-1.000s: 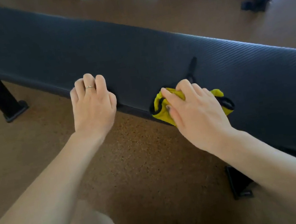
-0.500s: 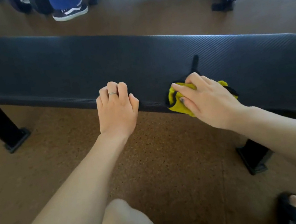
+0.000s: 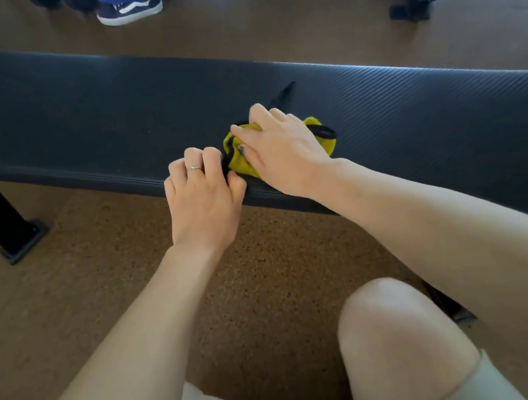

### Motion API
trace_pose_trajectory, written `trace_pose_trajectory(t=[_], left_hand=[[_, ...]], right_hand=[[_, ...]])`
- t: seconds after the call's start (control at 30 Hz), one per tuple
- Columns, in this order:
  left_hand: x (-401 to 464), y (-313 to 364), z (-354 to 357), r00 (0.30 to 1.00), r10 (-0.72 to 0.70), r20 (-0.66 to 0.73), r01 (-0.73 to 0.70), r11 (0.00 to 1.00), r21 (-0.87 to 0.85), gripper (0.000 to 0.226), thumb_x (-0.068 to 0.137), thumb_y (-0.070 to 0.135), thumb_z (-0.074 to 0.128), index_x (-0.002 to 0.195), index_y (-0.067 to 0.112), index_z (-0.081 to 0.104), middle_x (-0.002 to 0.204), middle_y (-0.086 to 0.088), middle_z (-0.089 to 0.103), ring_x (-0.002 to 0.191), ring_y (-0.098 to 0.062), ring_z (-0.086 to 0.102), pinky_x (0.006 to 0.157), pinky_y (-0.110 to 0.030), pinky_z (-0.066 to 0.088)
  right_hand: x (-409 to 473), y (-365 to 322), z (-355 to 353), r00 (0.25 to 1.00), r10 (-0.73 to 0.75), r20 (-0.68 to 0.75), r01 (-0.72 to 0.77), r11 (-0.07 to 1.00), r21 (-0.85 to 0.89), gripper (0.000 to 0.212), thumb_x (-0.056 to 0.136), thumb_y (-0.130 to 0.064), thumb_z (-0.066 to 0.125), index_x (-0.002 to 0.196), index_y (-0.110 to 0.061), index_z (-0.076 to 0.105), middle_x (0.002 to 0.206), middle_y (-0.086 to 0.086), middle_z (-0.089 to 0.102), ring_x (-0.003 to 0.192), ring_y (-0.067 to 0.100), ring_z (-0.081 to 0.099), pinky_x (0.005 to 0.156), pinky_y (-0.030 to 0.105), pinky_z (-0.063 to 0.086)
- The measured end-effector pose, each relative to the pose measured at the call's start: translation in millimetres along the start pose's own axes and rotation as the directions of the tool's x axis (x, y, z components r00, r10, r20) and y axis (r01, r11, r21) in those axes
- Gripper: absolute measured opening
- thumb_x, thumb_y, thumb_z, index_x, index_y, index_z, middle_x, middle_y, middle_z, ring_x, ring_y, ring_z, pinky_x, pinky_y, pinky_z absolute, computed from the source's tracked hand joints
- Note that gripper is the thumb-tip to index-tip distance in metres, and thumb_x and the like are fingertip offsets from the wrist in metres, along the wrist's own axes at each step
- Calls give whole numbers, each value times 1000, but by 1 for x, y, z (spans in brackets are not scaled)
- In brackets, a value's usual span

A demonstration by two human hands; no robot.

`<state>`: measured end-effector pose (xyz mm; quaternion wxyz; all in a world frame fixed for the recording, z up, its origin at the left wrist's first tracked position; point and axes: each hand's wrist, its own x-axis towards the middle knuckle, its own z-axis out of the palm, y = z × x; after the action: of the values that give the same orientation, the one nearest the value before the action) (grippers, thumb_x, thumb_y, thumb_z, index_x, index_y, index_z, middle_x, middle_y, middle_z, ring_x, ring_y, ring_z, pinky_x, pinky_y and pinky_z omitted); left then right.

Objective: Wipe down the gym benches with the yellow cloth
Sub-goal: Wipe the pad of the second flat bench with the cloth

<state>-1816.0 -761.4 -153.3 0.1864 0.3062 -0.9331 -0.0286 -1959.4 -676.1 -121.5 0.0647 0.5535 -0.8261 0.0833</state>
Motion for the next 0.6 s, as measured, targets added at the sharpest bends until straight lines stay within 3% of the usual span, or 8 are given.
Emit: trace_pose_trajectory(t=[0.23,0.33,0.5,0.6], left_hand=[[10,6,1,991,-125,47,130,985,-112,23,95,32,31,101,15,45,108,-6,47,99,-31,43,84,-45,37],[11,6,0,991,-130,19,131,986,-106,21,97,31,30,99,17,45,104,-3,47,94,-27,42,78,-40,34],[11,10,0,987,-159,-5,158,986,-47,20,98,29,33,97,16,47,99,-2,47,89,-25,42,75,-40,36],[13,12,1,981,-192,2,192,980,-50,20,97,29,32,96,15,47,98,-2,47,89,-25,41,75,-41,36]], right_hand=[[-71,15,-14,983,-182,21,181,983,40,48,103,-33,40,146,-14,49,115,6,50,88,22,52,75,38,45],[-27,25,-7,969,-247,3,245,964,104,46,104,-34,39,144,-17,53,111,7,51,88,23,53,76,41,47],[80,43,11,971,-237,10,231,955,188,41,106,-34,41,143,-26,56,119,6,52,98,25,51,83,39,42],[106,83,19,990,-138,-5,137,979,151,42,107,-37,39,145,-27,54,124,9,50,107,31,50,89,42,42]])
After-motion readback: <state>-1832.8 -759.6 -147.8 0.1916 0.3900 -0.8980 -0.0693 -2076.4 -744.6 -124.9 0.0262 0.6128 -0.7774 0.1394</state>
